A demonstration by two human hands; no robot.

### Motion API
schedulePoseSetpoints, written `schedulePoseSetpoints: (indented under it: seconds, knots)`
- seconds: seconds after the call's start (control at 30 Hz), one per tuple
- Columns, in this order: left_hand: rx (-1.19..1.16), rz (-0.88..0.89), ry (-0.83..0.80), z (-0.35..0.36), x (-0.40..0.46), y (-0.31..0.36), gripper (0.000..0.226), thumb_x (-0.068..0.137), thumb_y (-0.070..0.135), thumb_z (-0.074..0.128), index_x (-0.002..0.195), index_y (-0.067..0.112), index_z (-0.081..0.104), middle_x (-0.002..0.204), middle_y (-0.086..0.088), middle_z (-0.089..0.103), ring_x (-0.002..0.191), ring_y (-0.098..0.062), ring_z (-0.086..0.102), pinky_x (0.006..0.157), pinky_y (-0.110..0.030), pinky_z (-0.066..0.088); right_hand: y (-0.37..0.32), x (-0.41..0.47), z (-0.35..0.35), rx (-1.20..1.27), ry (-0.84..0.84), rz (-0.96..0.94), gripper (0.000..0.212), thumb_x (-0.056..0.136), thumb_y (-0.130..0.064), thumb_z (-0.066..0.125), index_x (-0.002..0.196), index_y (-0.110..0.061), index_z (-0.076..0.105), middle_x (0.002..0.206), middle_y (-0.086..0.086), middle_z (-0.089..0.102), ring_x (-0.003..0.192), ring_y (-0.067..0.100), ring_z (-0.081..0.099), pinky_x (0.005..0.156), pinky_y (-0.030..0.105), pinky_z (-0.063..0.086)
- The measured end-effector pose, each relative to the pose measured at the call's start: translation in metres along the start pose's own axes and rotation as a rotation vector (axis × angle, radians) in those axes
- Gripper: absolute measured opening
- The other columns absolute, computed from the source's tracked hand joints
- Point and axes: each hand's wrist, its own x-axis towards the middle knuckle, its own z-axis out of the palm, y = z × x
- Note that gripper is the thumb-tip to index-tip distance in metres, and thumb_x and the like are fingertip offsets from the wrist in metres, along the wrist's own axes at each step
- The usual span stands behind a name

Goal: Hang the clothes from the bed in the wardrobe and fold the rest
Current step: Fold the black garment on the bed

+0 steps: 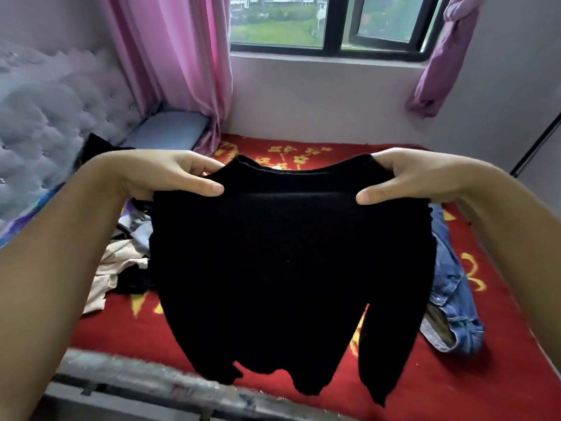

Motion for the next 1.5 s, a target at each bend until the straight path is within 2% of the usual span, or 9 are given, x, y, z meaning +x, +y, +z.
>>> schedulePoseSetpoints:
  seconds: [0.07, 0.17, 0.3, 0.5, 0.7, 0.87, 0.97, 1.1, 1.5]
  knots:
    - [0.023, -0.052, -0.064, -0.019, 0.021, -0.014, 0.059, 0.069, 0.041, 0.081, 0.118, 0.013, 0.064, 0.1, -0.014, 0.071, 0.076, -0.019, 0.07, 0.058, -0.023, 0.056, 0.011, 0.016, -0.005, 0.046, -0.037, 0.054, 0.05, 0.068, -0.04, 0.078, 0.111, -0.018, 0.067, 0.105, 0.007, 0.072, 0.095, 0.026, 0.07, 0.084, 0.038, 0.057]
    - [0.026, -0.147, -0.024, -0.038, 0.074, -0.042, 0.034, 0.082, 0.028, 0.07, 0.115, 0.021, 0.066, 0.106, -0.006, 0.072, 0.09, -0.019, 0.07, 0.068, -0.025, 0.057, 0.042, 0.066, -0.013, 0.053, -0.028, 0.189, 0.025, 0.083, -0.018, 0.07, 0.107, -0.013, 0.067, 0.101, 0.006, 0.074, 0.09, 0.021, 0.072, 0.081, 0.031, 0.058]
    - [0.226, -0.25, 0.096, -0.07, 0.185, -0.121, 0.015, 0.091, 0.031, 0.062, 0.105, 0.029, 0.066, 0.107, 0.003, 0.069, 0.098, -0.015, 0.067, 0.083, -0.03, 0.053, 0.124, 0.179, -0.008, -0.056, 0.04, 0.407, 0.014, 0.084, -0.027, 0.072, 0.093, -0.017, 0.069, 0.093, 0.002, 0.074, 0.087, 0.02, 0.071, 0.084, 0.034, 0.055]
    - [0.493, -0.237, 0.435, -0.089, 0.326, -0.267, 0.013, 0.092, 0.03, 0.057, 0.086, 0.018, 0.055, 0.086, -0.009, 0.063, 0.091, -0.032, 0.061, 0.065, -0.034, 0.04, 0.268, 0.338, 0.045, -0.105, 0.191, 0.547, 0.014, 0.087, -0.028, 0.067, 0.085, -0.016, 0.062, 0.082, 0.003, 0.061, 0.076, 0.02, 0.056, 0.058, 0.029, 0.036]
    - [0.5, -0.286, 0.637, -0.087, 0.416, -0.364, 0.02, 0.092, 0.033, 0.053, 0.097, 0.014, 0.057, 0.099, -0.015, 0.066, 0.096, -0.037, 0.058, 0.074, -0.041, 0.045, 0.379, 0.427, 0.096, -0.118, 0.461, 0.629, 0.016, 0.09, -0.007, 0.051, 0.091, -0.02, 0.062, 0.101, 0.007, 0.064, 0.088, 0.025, 0.057, 0.073, 0.033, 0.044]
    - [0.403, -0.338, 0.652, -0.087, 0.473, -0.419, 0.036, 0.089, 0.039, 0.058, 0.113, 0.013, 0.055, 0.113, -0.011, 0.061, 0.107, -0.033, 0.056, 0.084, -0.04, 0.043, 0.426, 0.465, 0.116, -0.048, 0.588, 0.681, 0.033, 0.093, -0.011, 0.049, 0.126, -0.011, 0.056, 0.125, 0.01, 0.059, 0.114, 0.026, 0.054, 0.091, 0.032, 0.04]
    - [0.226, -0.452, 0.565, -0.073, 0.477, -0.45, 0.058, 0.088, 0.036, 0.062, 0.137, 0.015, 0.04, 0.132, -0.013, 0.049, 0.122, -0.029, 0.047, 0.099, -0.036, 0.035, 0.447, 0.461, 0.139, 0.004, 0.486, 0.771, 0.06, 0.094, -0.022, 0.056, 0.147, -0.014, 0.03, 0.148, 0.01, 0.037, 0.135, 0.026, 0.037, 0.108, 0.035, 0.031]
    - [0.103, -0.522, 0.569, -0.048, 0.442, -0.484, 0.063, 0.087, 0.029, 0.064, 0.142, 0.014, 0.036, 0.136, -0.013, 0.046, 0.127, -0.029, 0.044, 0.106, -0.038, 0.036, 0.456, 0.428, 0.183, -0.037, 0.325, 0.867, 0.076, 0.094, -0.027, 0.057, 0.153, -0.019, 0.009, 0.159, 0.01, 0.009, 0.146, 0.027, 0.014, 0.117, 0.045, 0.019]
    - [0.106, -0.806, 0.476, 0.059, 0.29, -0.506, 0.058, 0.096, 0.02, 0.048, 0.149, 0.013, 0.025, 0.157, -0.009, 0.018, 0.143, -0.025, 0.021, 0.114, -0.037, 0.022, 0.437, 0.297, 0.251, -0.025, 0.24, 0.922, 0.066, 0.098, -0.026, 0.049, 0.153, -0.021, 0.014, 0.161, 0.006, 0.005, 0.148, 0.022, 0.008, 0.118, 0.047, 0.016]
